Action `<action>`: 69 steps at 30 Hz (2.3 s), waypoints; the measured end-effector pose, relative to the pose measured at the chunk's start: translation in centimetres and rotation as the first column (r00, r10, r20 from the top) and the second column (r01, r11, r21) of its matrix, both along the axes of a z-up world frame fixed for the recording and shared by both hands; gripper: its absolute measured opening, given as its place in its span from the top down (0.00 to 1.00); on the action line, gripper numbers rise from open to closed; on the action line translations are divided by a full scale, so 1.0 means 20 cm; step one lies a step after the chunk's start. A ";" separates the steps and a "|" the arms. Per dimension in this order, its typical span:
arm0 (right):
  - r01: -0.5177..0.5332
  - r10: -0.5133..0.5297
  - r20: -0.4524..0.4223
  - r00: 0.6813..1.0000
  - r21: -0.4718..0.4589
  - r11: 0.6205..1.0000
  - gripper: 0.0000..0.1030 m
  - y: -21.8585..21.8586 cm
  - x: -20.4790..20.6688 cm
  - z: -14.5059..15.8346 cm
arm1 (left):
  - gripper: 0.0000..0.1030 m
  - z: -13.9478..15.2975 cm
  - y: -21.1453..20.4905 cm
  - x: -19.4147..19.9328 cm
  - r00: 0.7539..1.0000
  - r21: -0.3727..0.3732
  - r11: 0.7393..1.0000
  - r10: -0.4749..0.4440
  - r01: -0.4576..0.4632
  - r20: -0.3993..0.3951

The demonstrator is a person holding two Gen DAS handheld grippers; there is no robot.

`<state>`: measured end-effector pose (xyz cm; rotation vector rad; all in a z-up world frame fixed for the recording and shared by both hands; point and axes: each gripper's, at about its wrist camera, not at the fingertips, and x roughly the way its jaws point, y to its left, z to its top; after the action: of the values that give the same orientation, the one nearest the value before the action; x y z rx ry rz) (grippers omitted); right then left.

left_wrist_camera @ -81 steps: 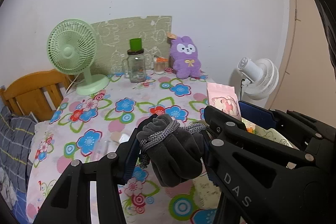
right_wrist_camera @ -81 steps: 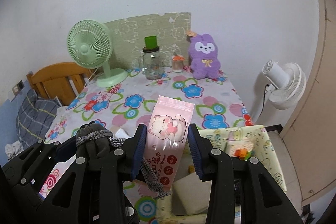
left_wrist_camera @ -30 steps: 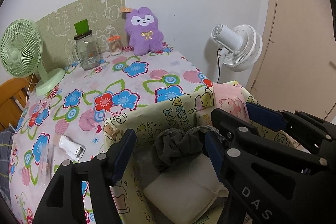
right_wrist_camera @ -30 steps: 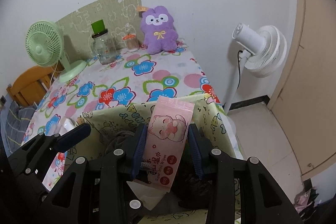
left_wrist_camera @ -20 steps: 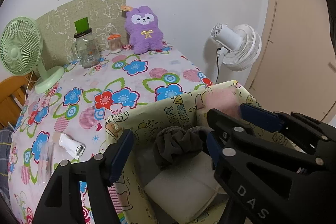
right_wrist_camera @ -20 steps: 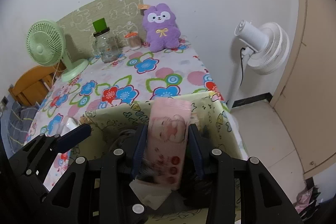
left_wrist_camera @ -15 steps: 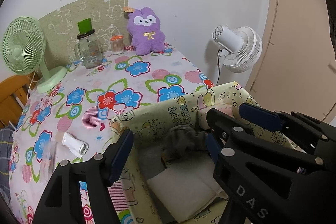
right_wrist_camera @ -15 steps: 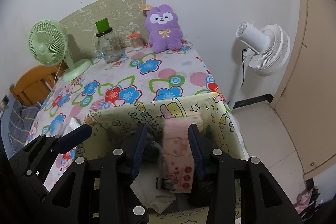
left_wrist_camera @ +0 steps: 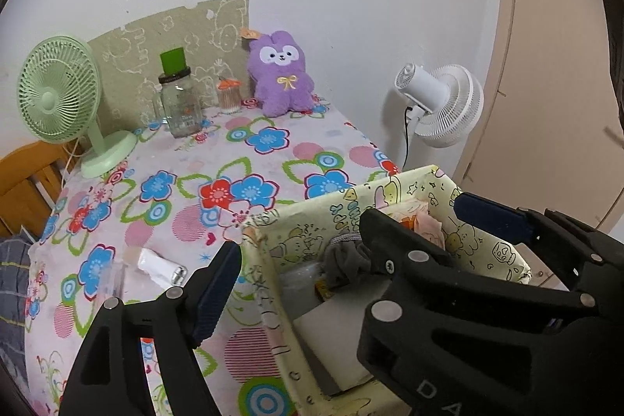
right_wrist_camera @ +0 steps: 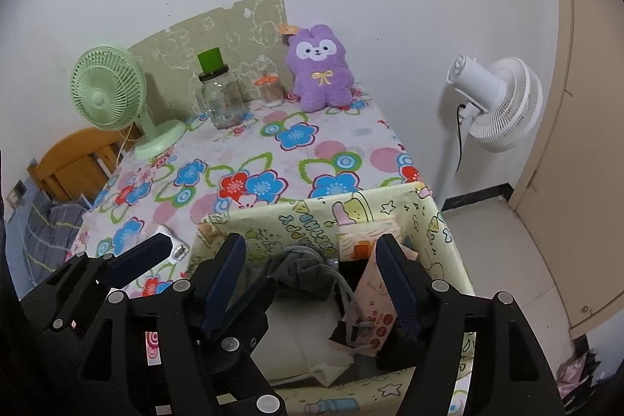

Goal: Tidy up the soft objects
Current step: 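Withdraw both grippers from the box toward the white rolled cloth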

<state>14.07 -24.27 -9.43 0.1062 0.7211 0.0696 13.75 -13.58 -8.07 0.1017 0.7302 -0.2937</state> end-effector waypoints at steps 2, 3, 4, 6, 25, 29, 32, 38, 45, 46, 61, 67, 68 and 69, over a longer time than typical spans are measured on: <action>0.002 -0.002 0.007 1.000 -0.003 1.000 0.29 0.02 -0.01 0.02 | 0.21 0.02 0.02 -0.01 1.000 0.002 1.000 0.004 -0.004 0.009; 0.001 -0.001 0.011 1.000 -0.003 1.000 0.28 0.03 -0.02 0.02 | 0.19 0.03 0.03 -0.02 1.000 0.003 1.000 0.006 -0.006 0.015; 0.000 0.000 0.015 1.000 -0.003 1.000 0.26 0.04 -0.02 0.03 | 0.18 0.04 0.04 -0.02 1.000 0.004 1.000 0.009 -0.009 0.021; 0.002 -0.002 0.023 1.000 0.000 1.000 0.22 0.05 -0.03 0.05 | 0.16 0.06 0.06 -0.04 0.999 0.005 1.000 0.015 -0.016 0.034; -0.025 0.027 0.087 0.996 -0.029 0.999 0.08 0.28 -0.12 0.18 | 0.04 0.17 0.29 -0.13 0.992 -0.008 0.997 0.082 -0.081 0.095; -0.037 0.040 0.097 0.994 -0.031 0.999 0.05 0.34 -0.14 0.20 | 0.01 0.19 0.35 -0.15 0.990 -0.011 0.995 0.097 -0.097 0.106; -0.043 0.046 0.102 0.994 -0.035 0.998 0.04 0.38 -0.14 0.21 | 0.01 0.19 0.39 -0.16 0.988 -0.016 0.994 0.108 -0.107 0.109; -0.067 0.072 0.105 0.992 -0.046 0.997 0.04 0.46 -0.14 0.23 | 0.01 0.20 0.47 -0.16 0.985 -0.029 0.991 0.134 -0.132 0.112; -0.099 0.104 0.100 0.990 -0.050 0.994 0.04 0.56 -0.11 0.23 | 0.01 0.20 0.56 -0.14 0.982 -0.036 0.988 0.156 -0.153 0.107; -0.103 0.108 0.100 0.989 -0.051 0.993 0.04 0.57 -0.11 0.23 | 0.01 0.20 0.57 -0.14 0.982 -0.037 0.987 0.158 -0.155 0.108; -0.174 0.177 0.082 0.981 -0.041 0.984 0.04 0.75 -0.01 0.19 | 0.01 0.17 0.74 -0.08 0.975 -0.046 0.979 0.204 -0.201 0.088; -0.177 0.179 0.066 0.982 -0.036 0.983 0.04 0.81 0.03 0.16 | 0.01 0.14 0.80 -0.04 0.973 -0.041 0.975 0.219 -0.217 0.074; -0.178 0.180 0.063 0.982 -0.033 0.984 0.04 0.82 0.04 0.15 | 0.01 0.13 0.82 -0.03 0.973 -0.040 0.975 0.221 -0.219 0.070; -0.180 0.181 0.060 0.982 -0.031 0.983 0.04 0.83 0.05 0.14 | 0.01 0.12 0.83 -0.03 0.972 -0.039 0.974 0.224 -0.222 0.067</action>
<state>15.04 -7.61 -6.56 0.0135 0.6673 0.2362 13.22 2.95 -5.57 0.0002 0.6597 -0.0862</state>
